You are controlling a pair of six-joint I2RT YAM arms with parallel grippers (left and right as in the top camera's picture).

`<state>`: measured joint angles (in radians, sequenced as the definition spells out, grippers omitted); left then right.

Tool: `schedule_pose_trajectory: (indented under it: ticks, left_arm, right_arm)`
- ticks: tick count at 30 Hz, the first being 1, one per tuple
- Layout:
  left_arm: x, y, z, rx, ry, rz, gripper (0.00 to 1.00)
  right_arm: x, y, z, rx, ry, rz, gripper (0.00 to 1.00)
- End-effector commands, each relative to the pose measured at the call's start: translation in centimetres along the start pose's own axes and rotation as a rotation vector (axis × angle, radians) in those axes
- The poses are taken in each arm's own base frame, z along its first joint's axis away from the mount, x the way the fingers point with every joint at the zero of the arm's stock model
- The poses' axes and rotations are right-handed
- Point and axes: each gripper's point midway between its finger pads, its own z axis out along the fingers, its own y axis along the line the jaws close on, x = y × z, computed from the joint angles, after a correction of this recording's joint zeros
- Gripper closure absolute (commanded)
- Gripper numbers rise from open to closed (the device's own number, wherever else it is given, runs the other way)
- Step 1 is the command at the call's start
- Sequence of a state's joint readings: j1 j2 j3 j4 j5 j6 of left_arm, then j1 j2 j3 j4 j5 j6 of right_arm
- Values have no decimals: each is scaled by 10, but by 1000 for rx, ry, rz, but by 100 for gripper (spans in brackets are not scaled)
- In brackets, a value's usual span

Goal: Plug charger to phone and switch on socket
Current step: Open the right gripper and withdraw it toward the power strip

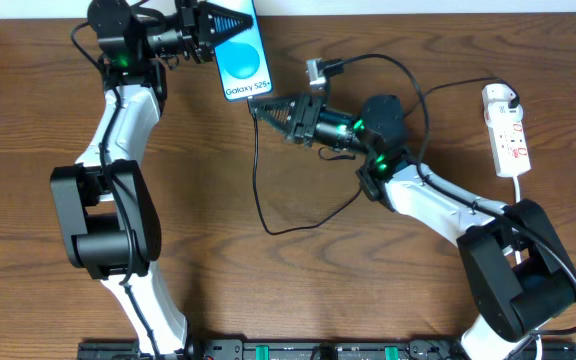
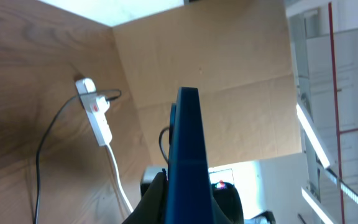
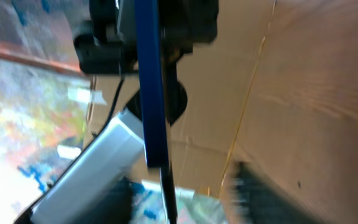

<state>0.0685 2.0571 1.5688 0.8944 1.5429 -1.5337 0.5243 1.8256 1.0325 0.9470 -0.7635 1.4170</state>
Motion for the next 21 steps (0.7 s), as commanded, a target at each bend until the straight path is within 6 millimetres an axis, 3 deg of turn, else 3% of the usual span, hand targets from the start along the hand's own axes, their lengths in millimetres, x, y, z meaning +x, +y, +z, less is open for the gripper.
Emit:
schedule_pose_trajectory:
  ticks: [1,7,10,15,21]
  left_arm:
    - [6,-16,0,3,29,91,93]
    - [-3,-13,-21,-13,-15,97,93]
    - [-7,-10,-33,-22,-39,71,93]
    - [-10,-5,-39,-28,-53,21,92]
    - [-10,-5,-39,-28,-53,32,93]
  right_arm:
    - [-5,1,-2,-3,-8,-38,1]
    - [-3,-6,-7,19,23,-88,1]
    - [-12,-42,-17,152,-1,-10,1]
    - [-14,-116,-52,451,-49,122,2]
    - [-5,-151,-79,608,4,63,12]
